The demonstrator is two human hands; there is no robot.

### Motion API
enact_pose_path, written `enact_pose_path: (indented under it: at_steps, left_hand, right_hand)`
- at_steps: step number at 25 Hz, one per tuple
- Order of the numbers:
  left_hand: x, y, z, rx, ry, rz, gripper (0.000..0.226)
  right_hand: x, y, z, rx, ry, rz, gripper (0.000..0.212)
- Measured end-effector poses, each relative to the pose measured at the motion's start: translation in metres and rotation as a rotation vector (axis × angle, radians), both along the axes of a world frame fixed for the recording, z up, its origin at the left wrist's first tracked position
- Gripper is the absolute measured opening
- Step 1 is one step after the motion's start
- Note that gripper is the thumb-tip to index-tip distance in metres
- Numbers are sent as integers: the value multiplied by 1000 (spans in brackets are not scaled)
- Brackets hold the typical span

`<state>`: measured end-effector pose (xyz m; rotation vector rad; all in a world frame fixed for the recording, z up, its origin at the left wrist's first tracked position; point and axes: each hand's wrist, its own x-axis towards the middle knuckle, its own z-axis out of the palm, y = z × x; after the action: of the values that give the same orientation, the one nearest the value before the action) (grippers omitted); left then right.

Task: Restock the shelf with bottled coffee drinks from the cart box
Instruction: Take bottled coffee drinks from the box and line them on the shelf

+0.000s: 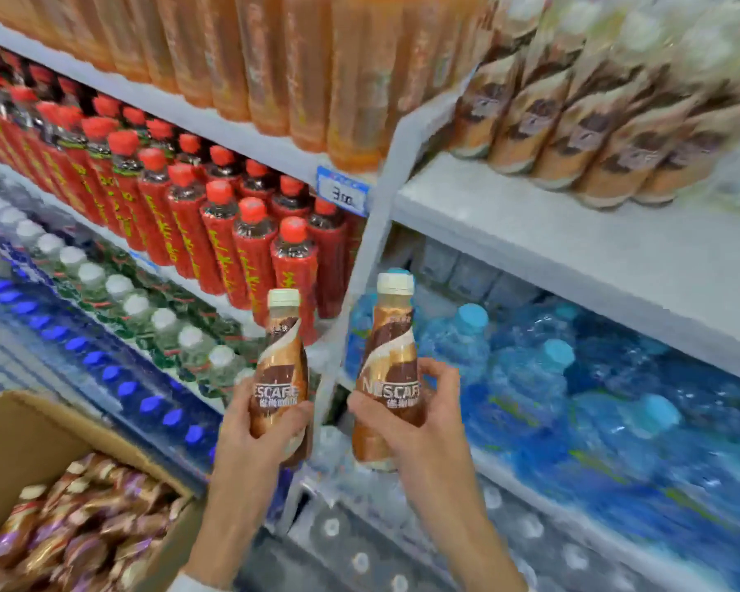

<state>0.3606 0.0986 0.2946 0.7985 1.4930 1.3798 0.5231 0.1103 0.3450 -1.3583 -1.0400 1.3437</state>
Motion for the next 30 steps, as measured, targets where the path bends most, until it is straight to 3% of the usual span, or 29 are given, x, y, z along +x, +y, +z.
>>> enact_pose_path:
  at_steps: [2,5,8,13,18,25,28,30]
  left_hand:
    - [34,10,19,65,6,-75,69]
    - [80,25,56,208,3,-213,53]
    - [117,49,96,343,26,-333,59]
    - [164,100,149,463,141,-532,50]
    - [196,154,166,480,328,-532,57]
    - [203,173,152,485,386,-502,69]
    - [198,168,142,471,411,-490,63]
    - [194,166,132,480,455,-475,63]
  right_hand:
    - [46,-4,20,55,2,-87,54]
    - [96,-6,52,136,33,-191,61]
    - [133,-1,84,239,-6,-302,72]
    - [172,29,123,380,-98,-472,55]
    - [193,69,133,394,-221,-462,54]
    - [196,92,111,355,-322,-426,53]
    - [193,90,110,304,-369,-411,70]
    - [188,79,103,295,-416,-527,88]
